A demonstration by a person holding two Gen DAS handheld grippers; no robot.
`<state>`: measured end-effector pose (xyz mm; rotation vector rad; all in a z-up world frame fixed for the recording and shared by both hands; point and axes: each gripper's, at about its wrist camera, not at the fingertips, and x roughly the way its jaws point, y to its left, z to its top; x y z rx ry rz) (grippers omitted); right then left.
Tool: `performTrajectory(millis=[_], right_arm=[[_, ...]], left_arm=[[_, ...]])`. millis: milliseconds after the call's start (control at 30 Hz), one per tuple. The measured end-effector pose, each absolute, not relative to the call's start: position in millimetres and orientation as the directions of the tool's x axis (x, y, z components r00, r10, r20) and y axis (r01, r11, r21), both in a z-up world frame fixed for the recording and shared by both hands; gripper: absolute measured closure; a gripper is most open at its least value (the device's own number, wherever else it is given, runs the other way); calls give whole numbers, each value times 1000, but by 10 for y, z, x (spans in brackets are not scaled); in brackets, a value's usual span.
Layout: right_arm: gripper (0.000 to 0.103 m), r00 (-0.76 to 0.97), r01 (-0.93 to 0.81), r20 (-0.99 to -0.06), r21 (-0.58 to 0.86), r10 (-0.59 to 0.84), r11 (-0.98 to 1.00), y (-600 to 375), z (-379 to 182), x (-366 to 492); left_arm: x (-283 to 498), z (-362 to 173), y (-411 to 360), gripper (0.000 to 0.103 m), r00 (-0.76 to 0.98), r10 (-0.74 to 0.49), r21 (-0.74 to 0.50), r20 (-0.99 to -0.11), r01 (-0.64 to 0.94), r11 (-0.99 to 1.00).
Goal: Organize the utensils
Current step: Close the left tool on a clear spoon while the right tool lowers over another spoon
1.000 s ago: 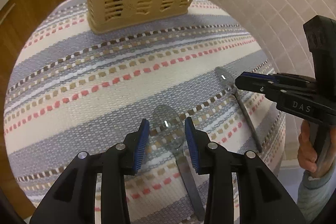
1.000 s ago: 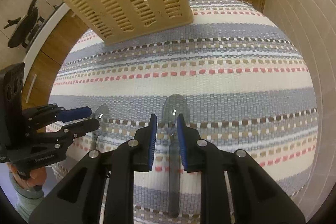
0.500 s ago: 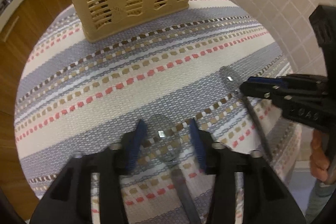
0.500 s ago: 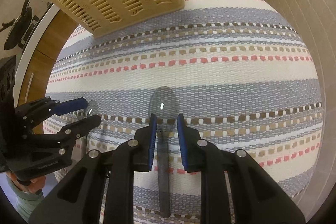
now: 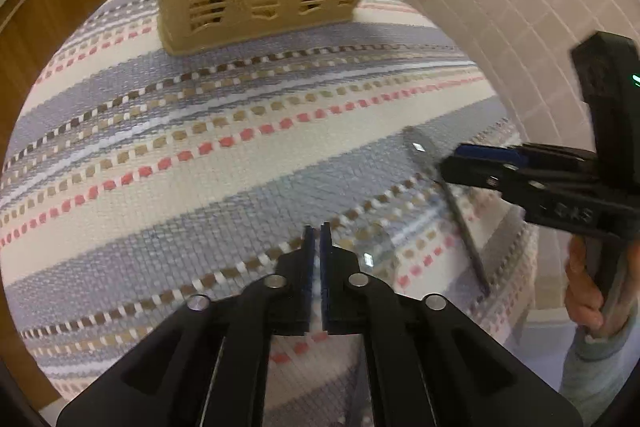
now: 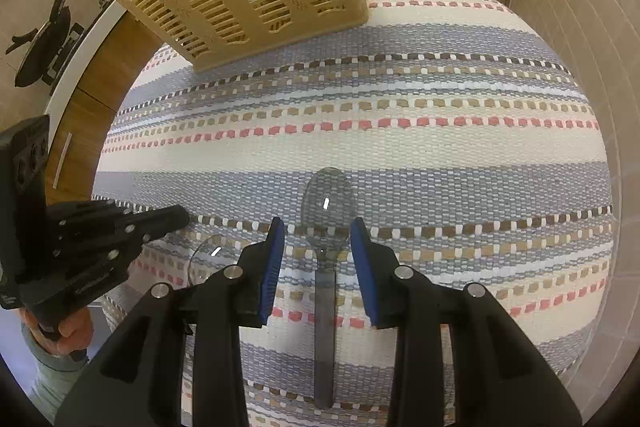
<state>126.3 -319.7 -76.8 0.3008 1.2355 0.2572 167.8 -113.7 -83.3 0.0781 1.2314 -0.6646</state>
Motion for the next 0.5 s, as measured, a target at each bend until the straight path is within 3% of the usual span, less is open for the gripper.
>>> performTrajectory(millis=[33, 200, 367, 433, 500], right_arm=[[72, 308, -37, -882, 363, 356, 931, -3210, -763, 1244], [70, 315, -33, -878, 369, 360, 929, -3316, -736, 1165], [70, 337, -4, -860, 407, 384, 914, -3539, -682, 1100], [70, 343, 4, -855, 414, 388, 910, -3611, -662, 1071], [70, 349, 7, -853, 416, 388, 909, -3666, -636, 1038]], left_arm=[[1622, -802, -1158, 80, 154, -442, -300, -884, 539, 787], [1460, -863, -1381, 67, 109, -366, -230, -924, 606, 762], [1289, -886, -1692, 49, 211, -263, -79, -941, 622, 779], [1149, -937, -1867, 51, 304, -163, 71, -939, 632, 772], [1168, -913, -1858, 65, 301, -175, 58, -937, 630, 774]])
